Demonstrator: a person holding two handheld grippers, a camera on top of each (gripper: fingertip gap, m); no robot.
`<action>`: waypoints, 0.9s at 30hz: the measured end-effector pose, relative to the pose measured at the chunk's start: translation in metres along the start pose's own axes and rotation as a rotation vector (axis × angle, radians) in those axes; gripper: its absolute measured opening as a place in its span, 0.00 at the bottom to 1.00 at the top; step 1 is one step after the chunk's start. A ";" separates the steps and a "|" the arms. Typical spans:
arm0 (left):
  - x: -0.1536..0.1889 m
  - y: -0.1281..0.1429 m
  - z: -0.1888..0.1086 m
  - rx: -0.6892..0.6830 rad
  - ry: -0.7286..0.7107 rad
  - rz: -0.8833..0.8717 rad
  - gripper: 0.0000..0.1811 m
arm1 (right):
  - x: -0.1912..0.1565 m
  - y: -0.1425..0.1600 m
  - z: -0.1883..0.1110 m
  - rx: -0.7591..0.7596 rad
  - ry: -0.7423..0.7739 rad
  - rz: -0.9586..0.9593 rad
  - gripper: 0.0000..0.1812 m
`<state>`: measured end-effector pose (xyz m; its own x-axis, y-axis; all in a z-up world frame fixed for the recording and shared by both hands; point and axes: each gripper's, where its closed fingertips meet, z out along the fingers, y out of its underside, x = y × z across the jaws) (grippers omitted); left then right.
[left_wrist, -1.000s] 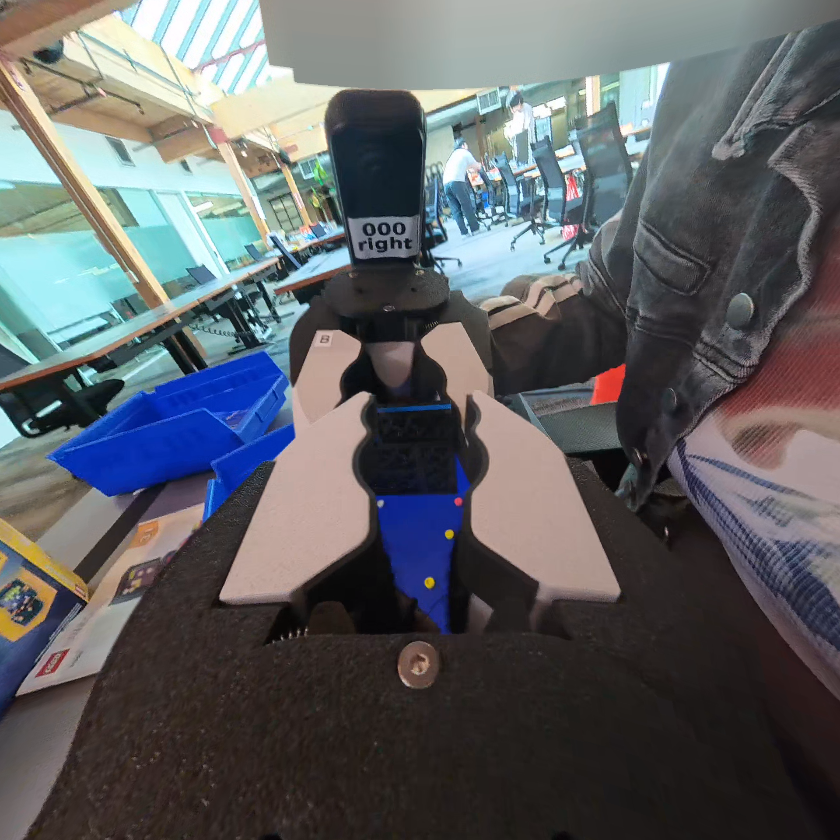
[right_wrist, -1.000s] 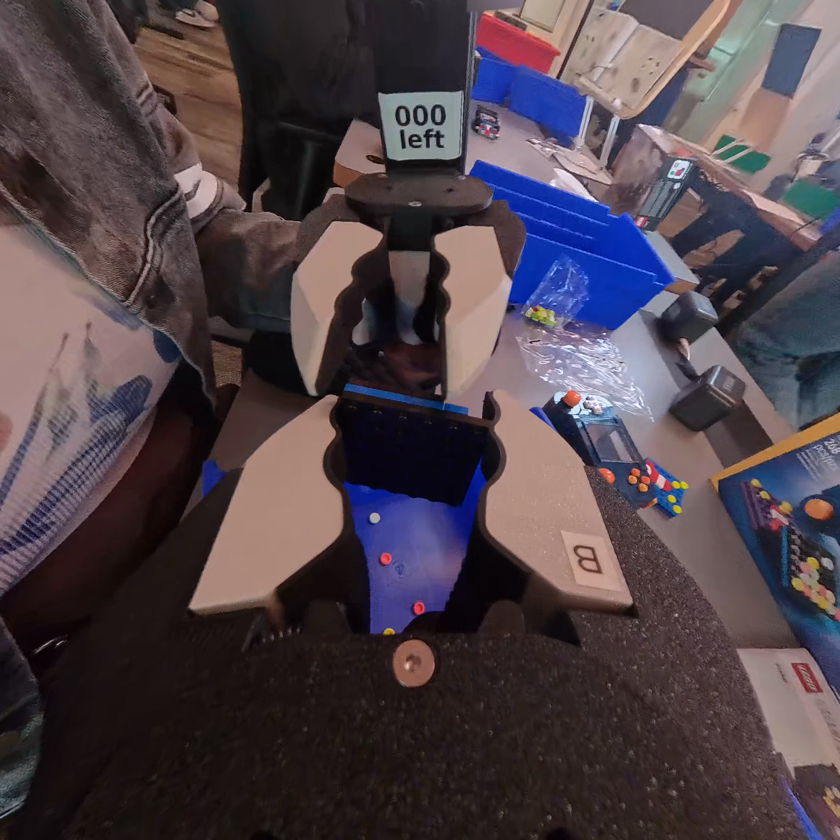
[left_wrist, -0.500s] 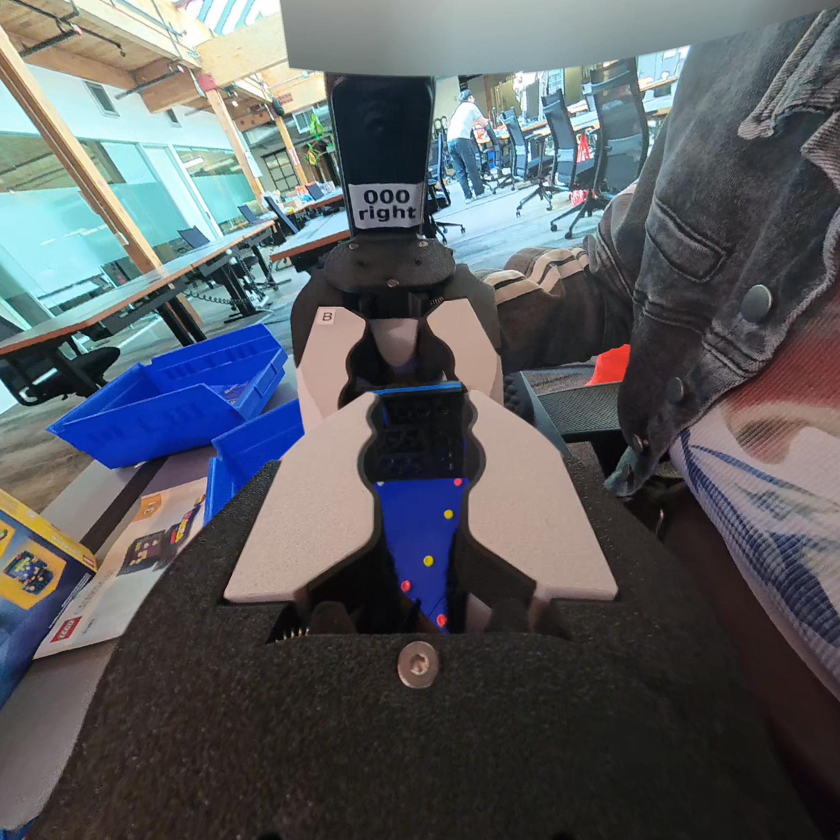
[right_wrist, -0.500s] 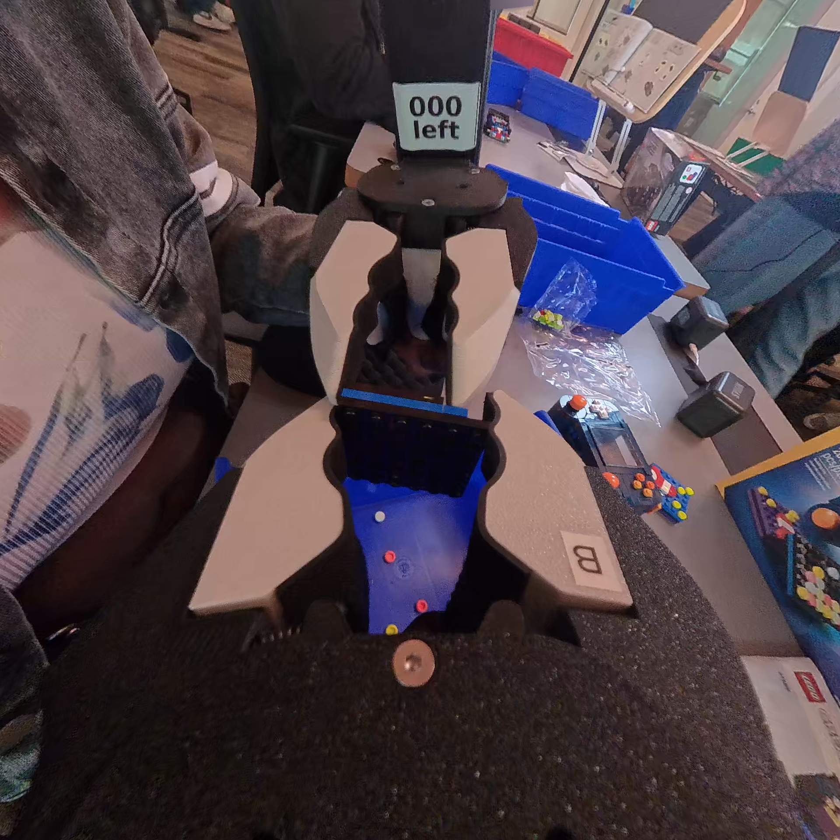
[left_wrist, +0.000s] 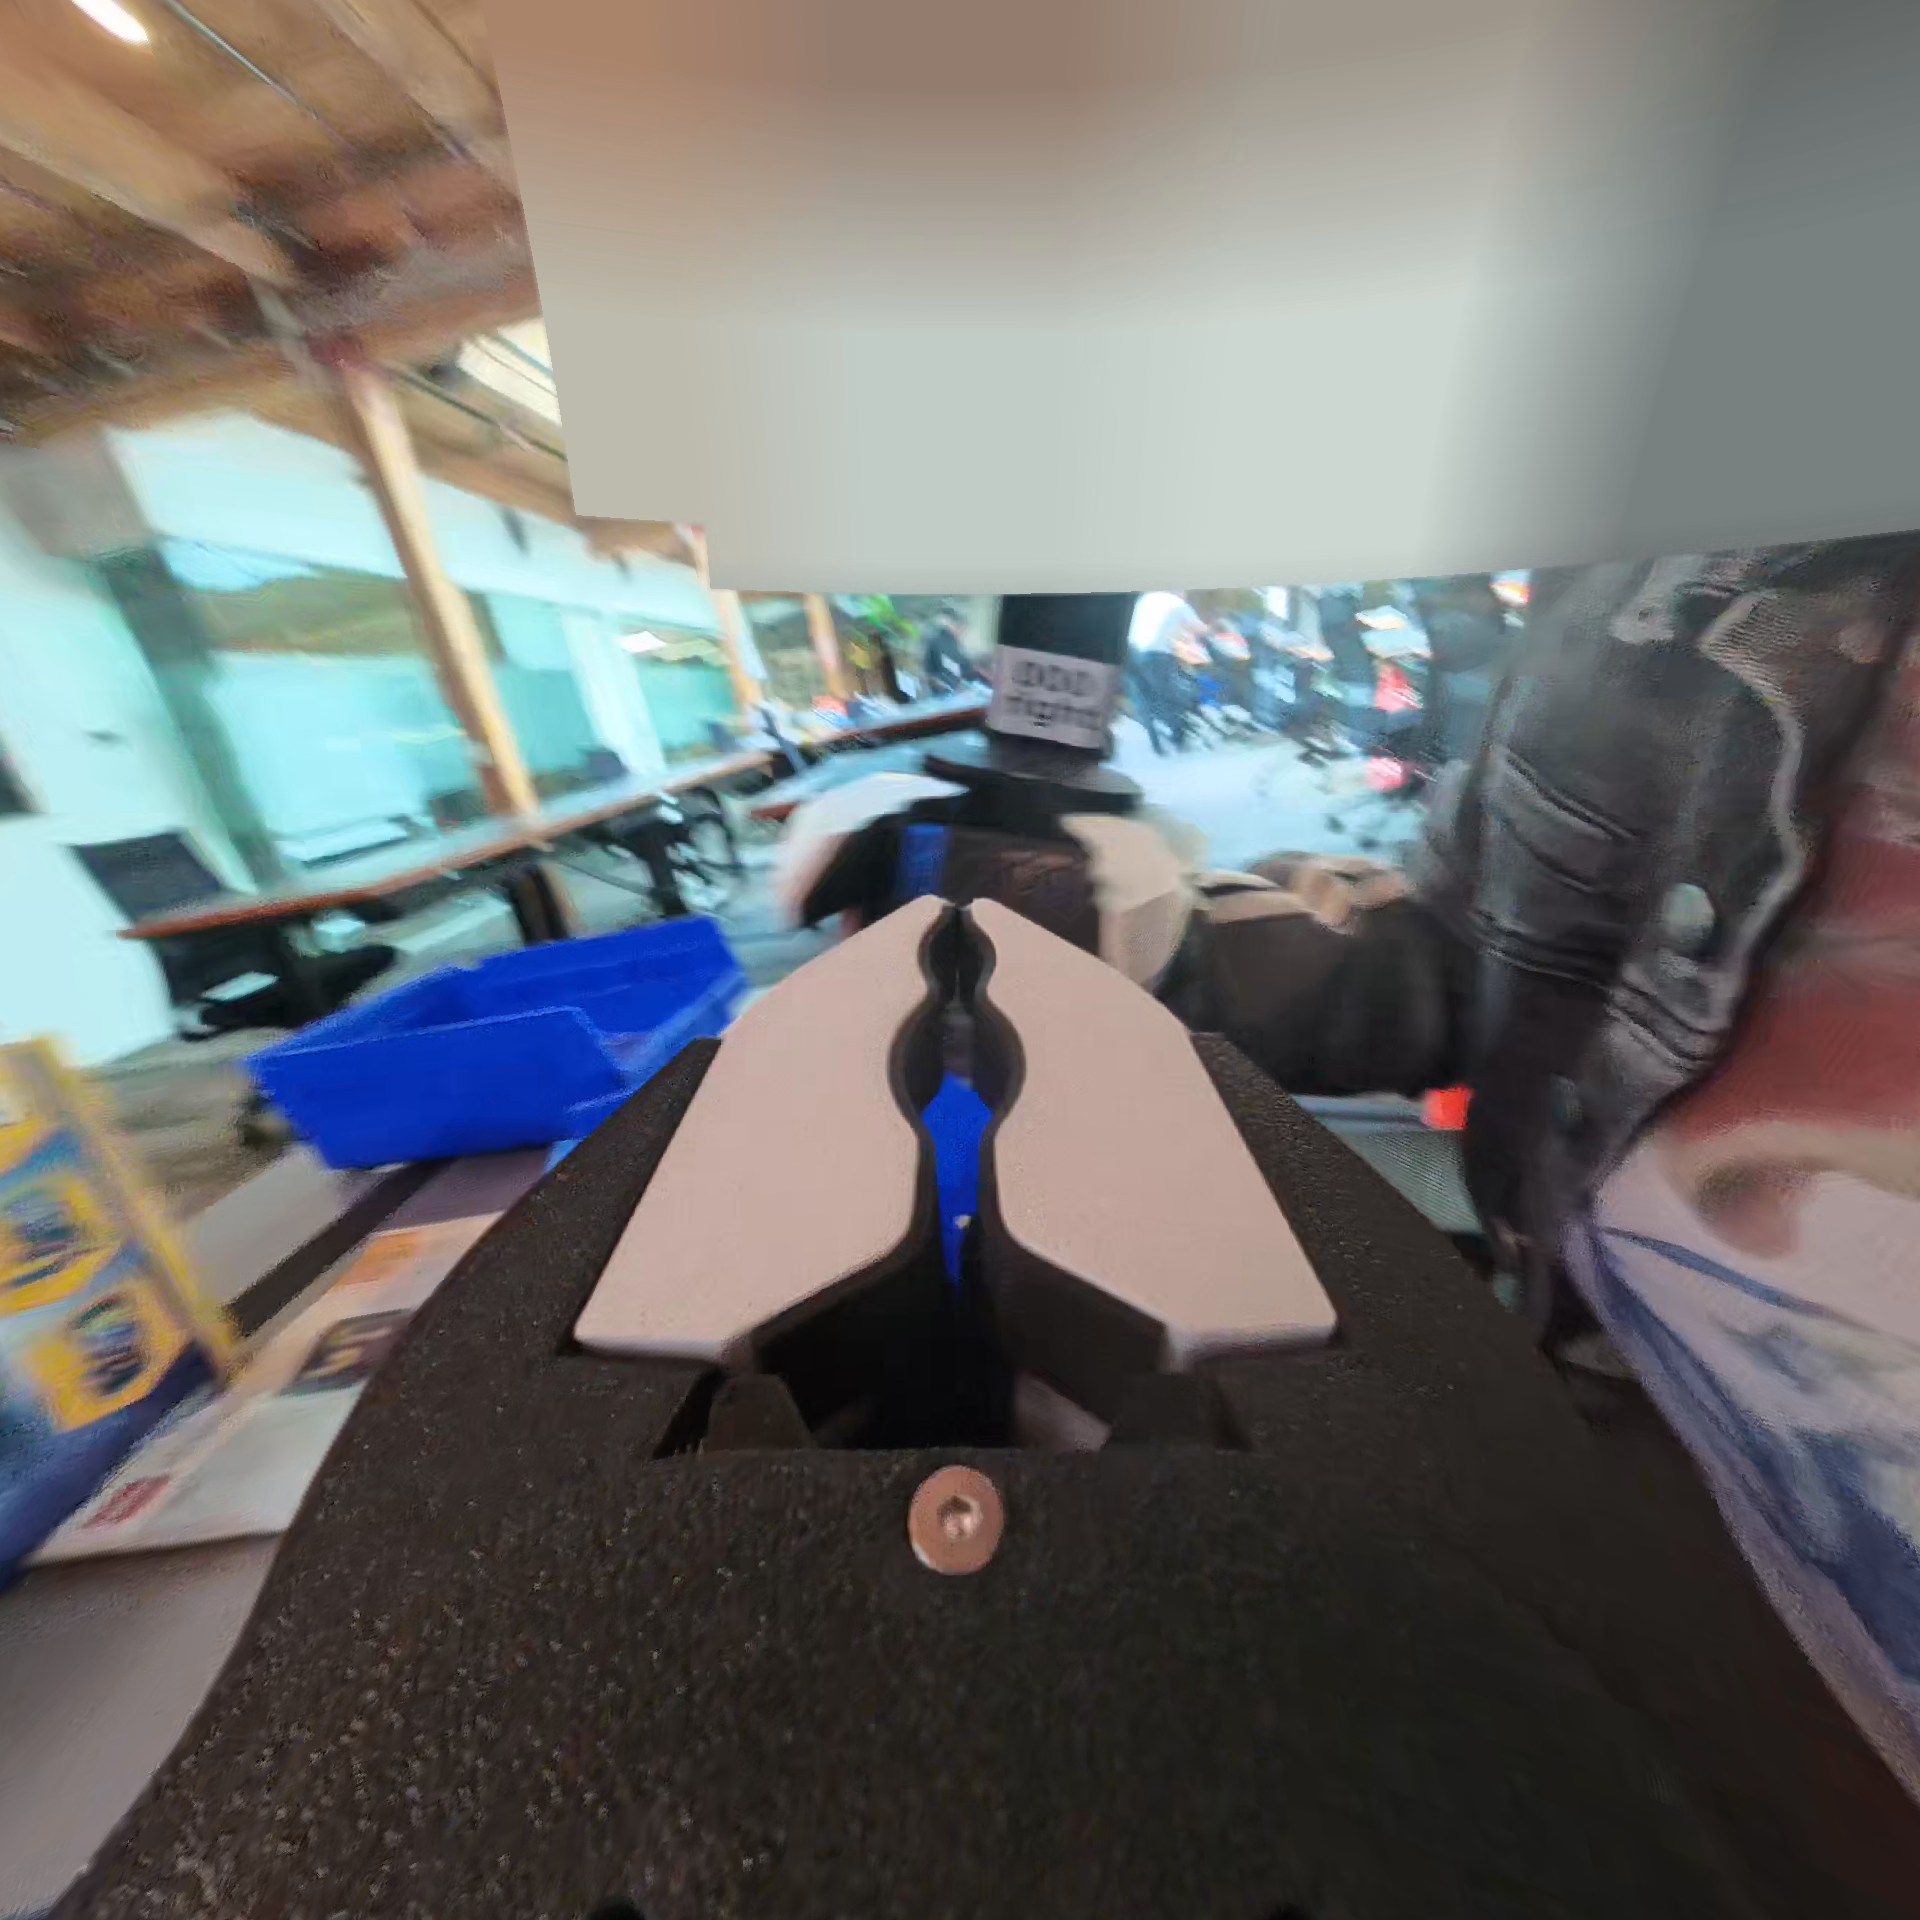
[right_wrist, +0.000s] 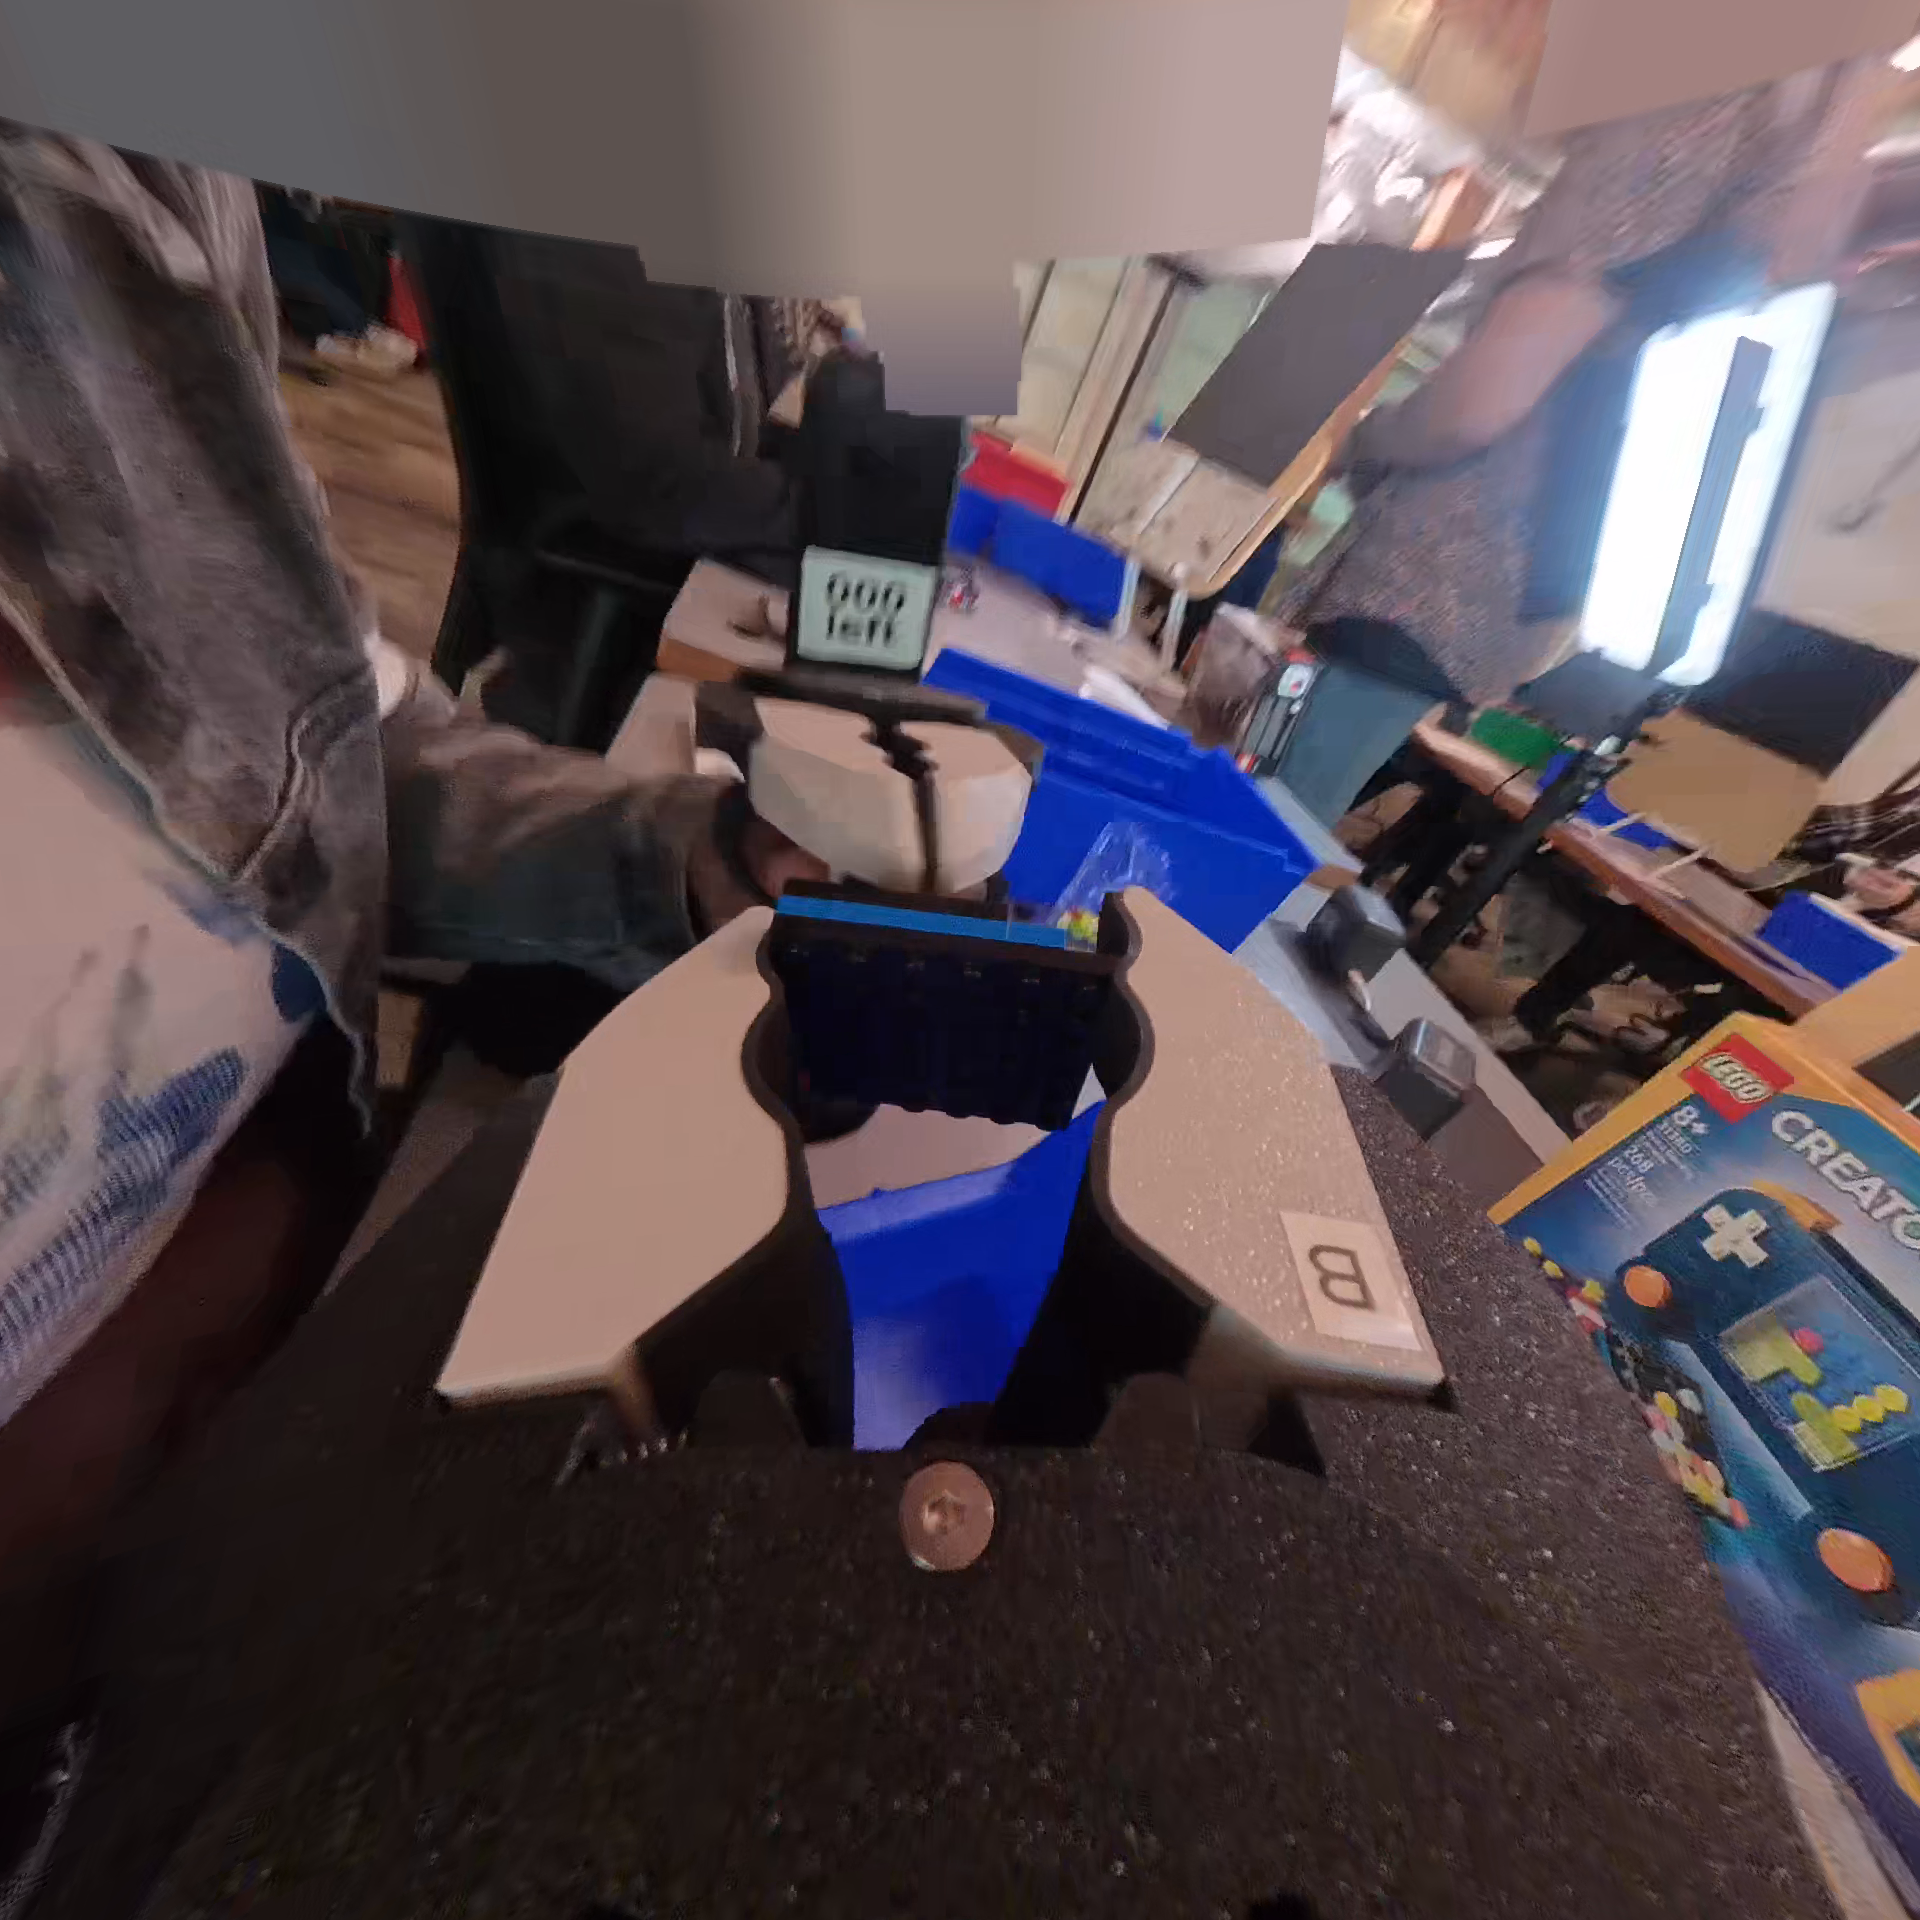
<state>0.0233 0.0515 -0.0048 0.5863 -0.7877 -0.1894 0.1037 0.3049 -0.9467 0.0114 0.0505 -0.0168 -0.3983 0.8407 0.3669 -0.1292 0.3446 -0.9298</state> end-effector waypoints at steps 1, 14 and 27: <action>-0.005 -0.003 -0.009 0.026 -0.002 -0.016 0.00 | -0.002 -0.001 -0.001 -0.015 -0.006 0.015 0.32; -0.064 0.020 -0.014 0.005 -0.282 -0.123 0.41 | 0.062 -0.001 -0.035 0.078 0.176 0.157 0.32; -0.167 -0.105 0.041 0.139 -0.287 0.222 0.47 | 0.180 -0.099 -0.063 0.276 0.051 0.386 0.33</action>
<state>-0.0524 0.1731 0.1373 0.8055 -0.5188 -0.2863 0.0455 0.5359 -0.8430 0.0091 0.1943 0.1428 -0.4203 0.9073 -0.0124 -0.2195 -0.1150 -0.9688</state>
